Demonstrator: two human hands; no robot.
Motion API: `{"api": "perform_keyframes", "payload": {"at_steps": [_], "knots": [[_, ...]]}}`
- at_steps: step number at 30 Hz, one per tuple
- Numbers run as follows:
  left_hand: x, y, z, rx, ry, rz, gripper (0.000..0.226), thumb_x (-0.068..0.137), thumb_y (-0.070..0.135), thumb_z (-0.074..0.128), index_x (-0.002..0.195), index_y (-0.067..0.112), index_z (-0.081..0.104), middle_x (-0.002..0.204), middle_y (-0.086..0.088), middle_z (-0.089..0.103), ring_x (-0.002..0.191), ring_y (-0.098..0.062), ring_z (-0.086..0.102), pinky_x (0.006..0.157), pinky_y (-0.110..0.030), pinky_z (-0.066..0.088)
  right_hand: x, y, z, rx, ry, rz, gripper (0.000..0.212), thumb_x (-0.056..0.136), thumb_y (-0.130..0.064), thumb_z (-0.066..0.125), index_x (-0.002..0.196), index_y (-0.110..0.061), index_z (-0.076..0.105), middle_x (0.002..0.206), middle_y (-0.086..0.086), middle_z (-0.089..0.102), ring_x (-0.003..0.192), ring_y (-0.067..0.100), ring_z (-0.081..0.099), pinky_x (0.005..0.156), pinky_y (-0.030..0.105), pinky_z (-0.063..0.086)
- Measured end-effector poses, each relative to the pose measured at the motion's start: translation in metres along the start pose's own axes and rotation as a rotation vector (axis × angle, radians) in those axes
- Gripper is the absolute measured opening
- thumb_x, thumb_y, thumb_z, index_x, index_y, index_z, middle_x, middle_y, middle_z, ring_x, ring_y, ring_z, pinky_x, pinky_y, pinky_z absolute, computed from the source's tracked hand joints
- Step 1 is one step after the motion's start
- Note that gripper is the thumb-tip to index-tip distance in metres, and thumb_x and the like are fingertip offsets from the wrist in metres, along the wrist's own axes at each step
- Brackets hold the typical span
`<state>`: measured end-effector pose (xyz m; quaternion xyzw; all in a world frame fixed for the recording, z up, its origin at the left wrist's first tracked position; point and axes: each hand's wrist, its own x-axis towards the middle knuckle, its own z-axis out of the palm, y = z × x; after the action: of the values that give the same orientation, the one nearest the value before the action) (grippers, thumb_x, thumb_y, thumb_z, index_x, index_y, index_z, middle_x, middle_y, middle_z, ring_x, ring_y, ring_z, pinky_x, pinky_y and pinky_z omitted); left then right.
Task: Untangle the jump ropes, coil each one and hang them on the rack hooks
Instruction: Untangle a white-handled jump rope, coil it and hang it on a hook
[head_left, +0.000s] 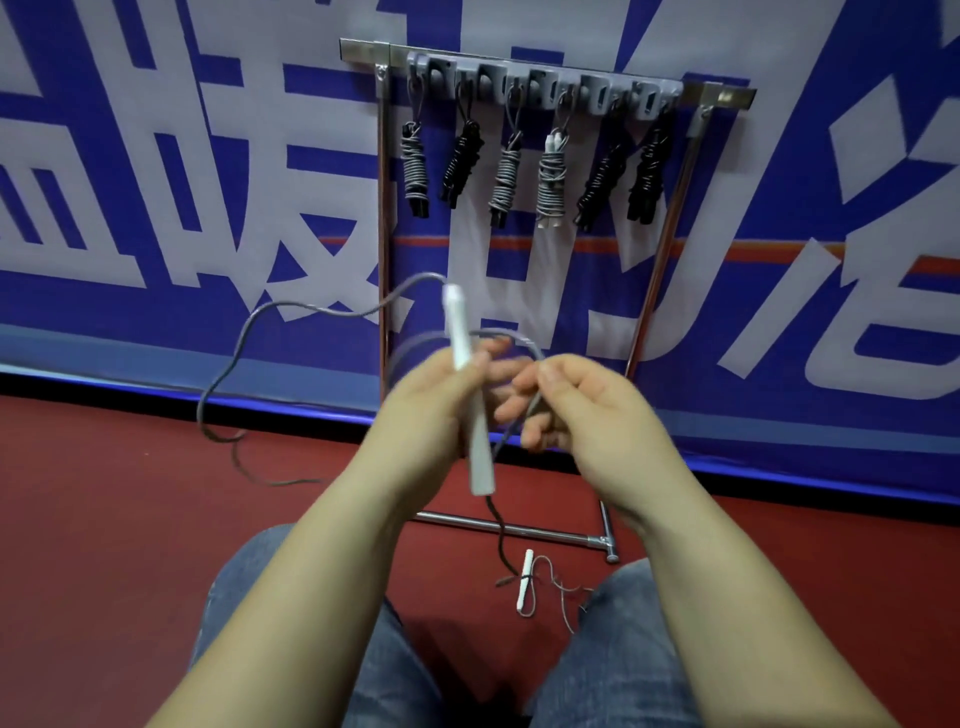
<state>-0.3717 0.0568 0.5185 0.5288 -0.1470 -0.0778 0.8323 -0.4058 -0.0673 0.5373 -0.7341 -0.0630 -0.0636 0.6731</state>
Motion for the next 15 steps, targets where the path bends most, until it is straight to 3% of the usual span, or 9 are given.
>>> {"api": "perform_keyframes", "payload": {"at_steps": [2, 5, 7, 9, 12, 15], "knots": [[-0.007, -0.004, 0.007, 0.066, -0.155, -0.044, 0.022, 0.097, 0.016, 0.04, 0.102, 0.008, 0.06, 0.077, 0.003, 0.064, 0.076, -0.012, 0.061, 0.084, -0.033, 0.053, 0.001, -0.004, -0.001, 0.207, 0.071, 0.011, 0.028, 0.1, -0.011, 0.034, 0.082, -0.009, 0.056, 0.06, 0.0, 0.062, 0.045, 0.006, 0.049, 0.053, 0.019, 0.047], [-0.009, -0.001, 0.007, 0.276, -0.2, -0.061, 0.021, 0.098, 0.019, 0.041, 0.105, 0.016, 0.061, 0.088, 0.004, 0.069, 0.089, -0.015, 0.065, 0.085, -0.035, 0.053, 0.001, -0.007, -0.006, 0.441, 0.135, 0.009, 0.027, 0.1, -0.011, 0.033, 0.083, -0.009, 0.053, 0.062, 0.001, 0.064, 0.048, 0.007, 0.051, 0.052, 0.02, 0.05], [-0.01, -0.002, 0.004, 0.449, -0.232, -0.062, 0.016, 0.098, 0.019, 0.044, 0.103, 0.015, 0.059, 0.081, 0.004, 0.069, 0.082, -0.015, 0.066, 0.084, -0.037, 0.052, 0.003, -0.01, -0.012, 0.46, 0.163, -0.024, 0.026, 0.1, -0.012, 0.034, 0.084, -0.01, 0.055, 0.067, -0.001, 0.066, 0.05, 0.006, 0.052, 0.053, 0.02, 0.05], [-0.015, -0.006, 0.005, 0.514, -0.237, -0.076, 0.012, 0.098, 0.021, 0.046, 0.095, 0.014, 0.055, 0.07, 0.004, 0.063, 0.073, -0.014, 0.064, 0.076, -0.034, 0.053, 0.006, -0.01, -0.016, 0.346, 0.195, -0.045, 0.025, 0.099, -0.014, 0.038, 0.086, -0.013, 0.059, 0.074, -0.002, 0.065, 0.05, 0.004, 0.051, 0.055, 0.017, 0.049], [-0.015, -0.006, 0.01, 0.287, -0.171, -0.116, 0.014, 0.098, 0.017, 0.044, 0.087, 0.011, 0.049, 0.061, 0.0, 0.053, 0.058, -0.014, 0.059, 0.055, -0.027, 0.053, 0.006, -0.004, -0.015, 0.026, 0.166, -0.013, 0.021, 0.098, -0.018, 0.042, 0.092, -0.021, 0.062, 0.083, -0.005, 0.065, 0.053, 0.004, 0.05, 0.056, 0.018, 0.046], [-0.008, 0.003, 0.011, 0.024, -0.04, -0.084, 0.016, 0.098, 0.015, 0.042, 0.084, 0.01, 0.049, 0.054, 0.003, 0.048, 0.048, -0.011, 0.051, 0.043, -0.022, 0.046, -0.001, 0.007, -0.012, -0.297, -0.073, 0.073, 0.024, 0.099, -0.019, 0.041, 0.087, -0.02, 0.061, 0.073, -0.007, 0.061, 0.055, 0.008, 0.048, 0.055, 0.023, 0.044]]}}
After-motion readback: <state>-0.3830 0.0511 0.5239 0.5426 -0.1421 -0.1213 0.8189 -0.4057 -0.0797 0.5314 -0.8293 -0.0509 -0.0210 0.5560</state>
